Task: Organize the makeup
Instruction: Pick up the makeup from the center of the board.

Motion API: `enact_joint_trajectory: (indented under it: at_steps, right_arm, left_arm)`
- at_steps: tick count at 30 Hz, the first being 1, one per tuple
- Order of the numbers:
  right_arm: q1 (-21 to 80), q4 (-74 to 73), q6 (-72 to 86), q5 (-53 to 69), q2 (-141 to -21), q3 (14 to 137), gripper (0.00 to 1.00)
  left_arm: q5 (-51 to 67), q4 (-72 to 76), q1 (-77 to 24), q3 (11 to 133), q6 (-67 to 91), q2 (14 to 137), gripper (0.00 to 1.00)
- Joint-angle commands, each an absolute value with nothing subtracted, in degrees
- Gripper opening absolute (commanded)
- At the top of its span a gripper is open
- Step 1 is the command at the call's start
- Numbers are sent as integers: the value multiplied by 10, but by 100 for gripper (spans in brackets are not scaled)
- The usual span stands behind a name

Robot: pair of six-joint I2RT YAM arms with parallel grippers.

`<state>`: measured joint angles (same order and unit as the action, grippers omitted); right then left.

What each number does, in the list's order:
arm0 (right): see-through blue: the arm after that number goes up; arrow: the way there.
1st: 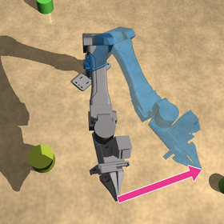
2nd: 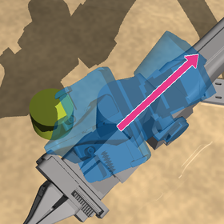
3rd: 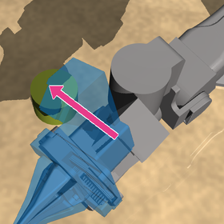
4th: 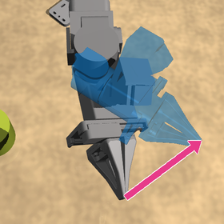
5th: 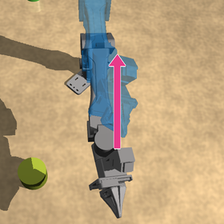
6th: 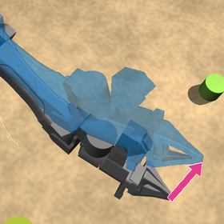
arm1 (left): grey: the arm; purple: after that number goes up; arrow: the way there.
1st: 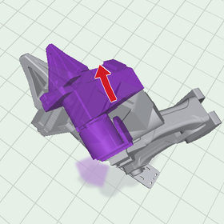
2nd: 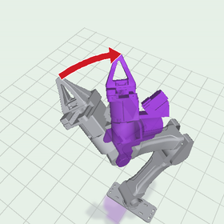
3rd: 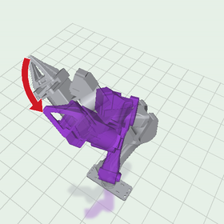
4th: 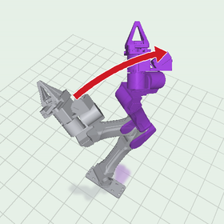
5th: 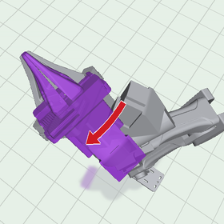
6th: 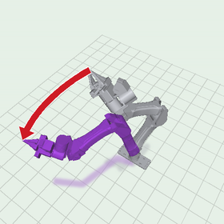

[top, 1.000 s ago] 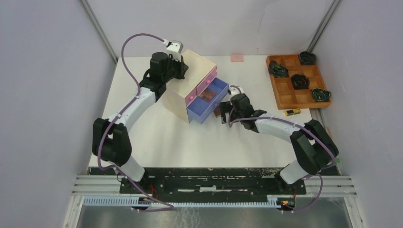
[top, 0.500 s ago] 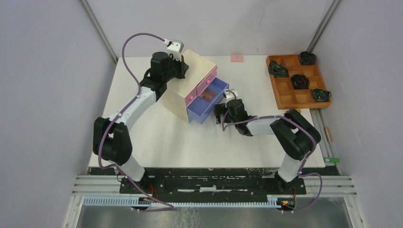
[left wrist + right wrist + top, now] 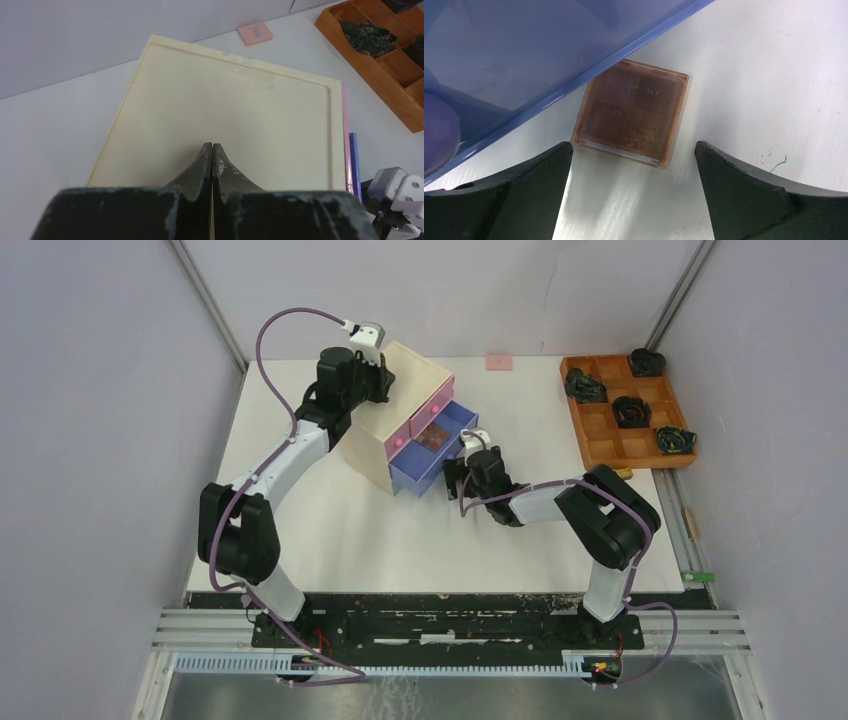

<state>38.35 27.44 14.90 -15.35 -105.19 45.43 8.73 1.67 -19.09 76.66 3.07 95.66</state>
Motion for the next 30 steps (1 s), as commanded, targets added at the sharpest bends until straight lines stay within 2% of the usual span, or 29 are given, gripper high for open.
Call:
enact_joint_trajectory:
  at_steps: [1,5,13,30]
  right_arm:
    - [397,316,154,-168,-1055,466,100]
    - [405,359,190,-166,-1051,448,100]
    - [423,323,202,-164,-1092,517,100]
    - [425,113,305,-364,-1177,650,100]
  left_arm:
    - [71,-223,-193,709,-1,1024,3]
    - [67,-222,-194,711,-2,1026,3]
    - [59,-218,-187,709,-1,1025,3]
    - [65,-221,-187,708,-6,1023,3]
